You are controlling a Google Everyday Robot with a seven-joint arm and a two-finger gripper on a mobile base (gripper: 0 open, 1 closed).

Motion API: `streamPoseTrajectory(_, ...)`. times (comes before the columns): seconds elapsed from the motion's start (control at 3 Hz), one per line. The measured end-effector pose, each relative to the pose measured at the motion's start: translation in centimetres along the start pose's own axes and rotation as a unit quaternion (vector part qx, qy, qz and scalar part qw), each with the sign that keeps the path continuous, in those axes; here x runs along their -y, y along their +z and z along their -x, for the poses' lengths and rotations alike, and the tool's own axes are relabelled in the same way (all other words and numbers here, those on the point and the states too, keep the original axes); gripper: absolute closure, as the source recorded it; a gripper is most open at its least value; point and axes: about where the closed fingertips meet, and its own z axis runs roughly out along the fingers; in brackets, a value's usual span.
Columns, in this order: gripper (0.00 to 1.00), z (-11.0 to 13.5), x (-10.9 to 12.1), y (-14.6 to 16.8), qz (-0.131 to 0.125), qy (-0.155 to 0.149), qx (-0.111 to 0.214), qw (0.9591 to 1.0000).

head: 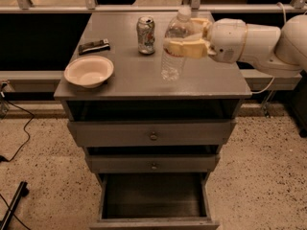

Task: Place water bottle into bottom drawer

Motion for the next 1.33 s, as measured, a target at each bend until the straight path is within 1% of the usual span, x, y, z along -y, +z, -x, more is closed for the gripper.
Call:
streamPoseTrajectory(0.33, 1.0, -2.9, -4.6, -4.0, 0.057, -0.008, -0.07, 0.9959)
streamPoseTrajectory(0.67, 1.0, -7.8, -7.9, -7.2, 0.092, -0.005, -0.1, 0.9907)
streamPoseTrajectory(1.0, 1.0, -14.1, -11.2, -11.5, 0.078, 0.018, -0.148, 0.9857)
streamPoseTrajectory(1.33, 1.0, -14.2, -11.4, -11.4, 0.08, 0.019, -0.148, 0.9856)
